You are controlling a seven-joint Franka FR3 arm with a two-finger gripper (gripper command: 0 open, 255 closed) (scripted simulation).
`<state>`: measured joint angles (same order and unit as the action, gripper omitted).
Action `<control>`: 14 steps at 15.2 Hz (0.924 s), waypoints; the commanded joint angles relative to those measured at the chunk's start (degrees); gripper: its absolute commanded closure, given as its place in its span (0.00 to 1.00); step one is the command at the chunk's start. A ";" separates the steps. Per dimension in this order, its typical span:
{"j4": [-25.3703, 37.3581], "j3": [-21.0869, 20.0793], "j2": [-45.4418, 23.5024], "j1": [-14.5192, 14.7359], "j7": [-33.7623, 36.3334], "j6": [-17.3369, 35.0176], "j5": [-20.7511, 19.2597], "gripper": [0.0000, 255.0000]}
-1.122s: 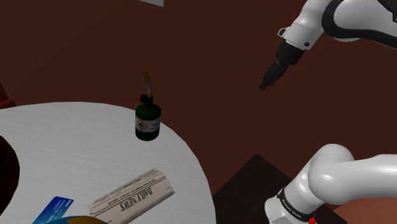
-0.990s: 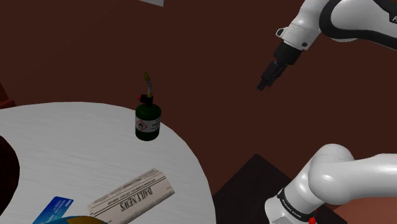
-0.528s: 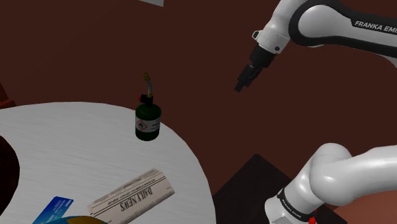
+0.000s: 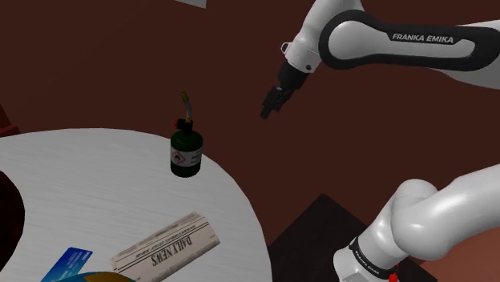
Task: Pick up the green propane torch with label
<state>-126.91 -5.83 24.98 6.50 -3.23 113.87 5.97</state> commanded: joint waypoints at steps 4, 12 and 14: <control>4.65 -2.65 -8.47 1.61 0.44 5.71 0.01 0.00; 15.05 -6.62 -22.65 4.07 1.97 12.18 -2.54 0.00; 18.25 -7.47 -26.32 4.82 2.53 13.25 -3.68 0.00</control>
<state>-110.01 -12.89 0.18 10.96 -0.89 126.62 2.75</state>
